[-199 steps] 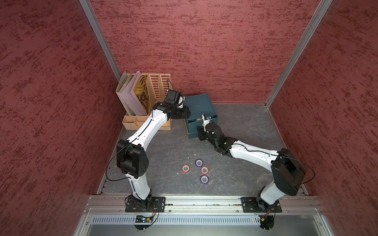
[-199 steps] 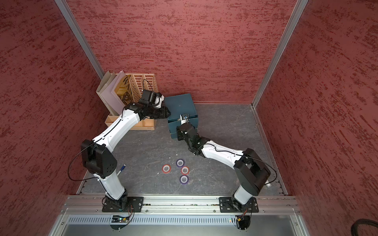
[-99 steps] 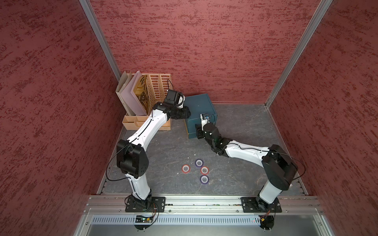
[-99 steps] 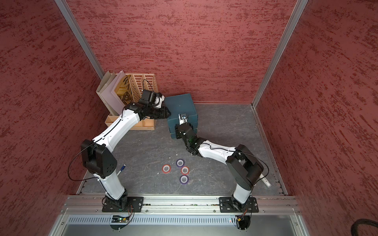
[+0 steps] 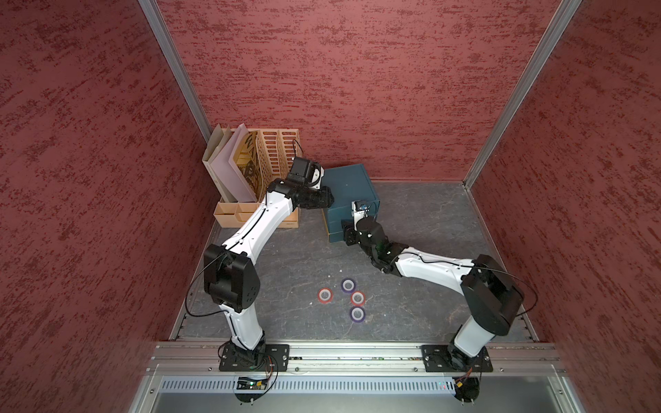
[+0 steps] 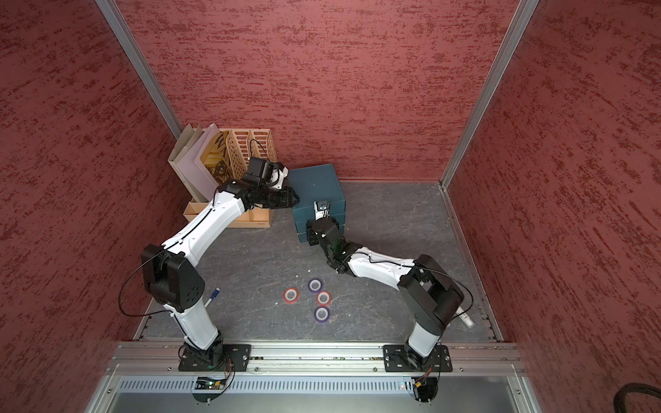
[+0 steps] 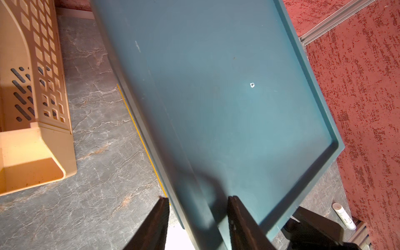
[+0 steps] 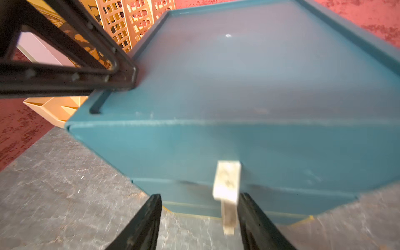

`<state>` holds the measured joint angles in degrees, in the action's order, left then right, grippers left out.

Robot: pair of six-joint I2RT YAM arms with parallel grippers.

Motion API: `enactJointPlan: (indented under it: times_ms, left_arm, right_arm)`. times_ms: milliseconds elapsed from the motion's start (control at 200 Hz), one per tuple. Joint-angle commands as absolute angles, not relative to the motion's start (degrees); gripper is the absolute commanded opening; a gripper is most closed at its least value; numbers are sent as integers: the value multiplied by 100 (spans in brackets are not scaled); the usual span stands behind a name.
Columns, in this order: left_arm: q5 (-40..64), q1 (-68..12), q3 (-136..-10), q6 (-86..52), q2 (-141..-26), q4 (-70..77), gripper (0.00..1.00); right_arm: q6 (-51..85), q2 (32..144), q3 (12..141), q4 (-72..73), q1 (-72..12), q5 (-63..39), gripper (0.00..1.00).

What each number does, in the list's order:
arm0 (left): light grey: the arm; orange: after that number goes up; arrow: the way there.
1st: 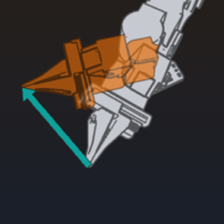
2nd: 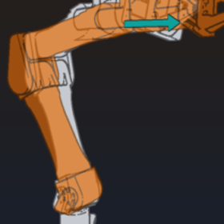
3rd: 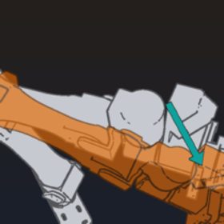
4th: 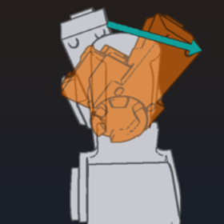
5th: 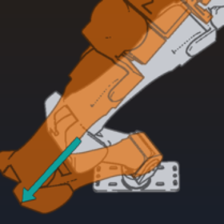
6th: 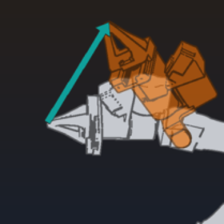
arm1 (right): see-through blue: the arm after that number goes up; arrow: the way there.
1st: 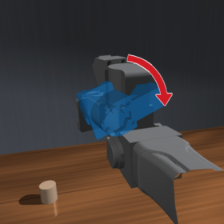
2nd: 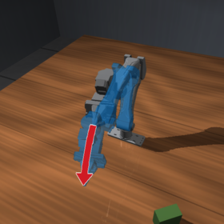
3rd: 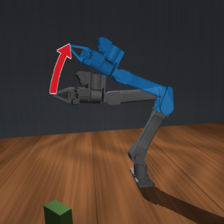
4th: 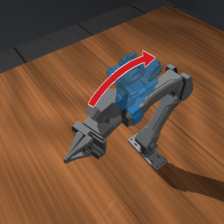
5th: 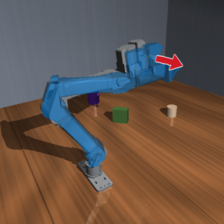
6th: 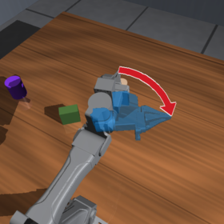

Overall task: Place the transparent tape into the drawer according to color
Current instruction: Close the drawer in the storage box, then open the drawer in the storage box.

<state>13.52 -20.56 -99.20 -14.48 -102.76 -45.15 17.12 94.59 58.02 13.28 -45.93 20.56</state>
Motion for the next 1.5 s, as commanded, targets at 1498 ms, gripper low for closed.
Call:
enactJointPlan:
  times_ms: [1498]
  left_arm:
    - [1414,-2136,-9882,-1301,-10471,-4421,48]
  right_arm:
    - [6252,10439,4631,4826,-3217,-975,55]
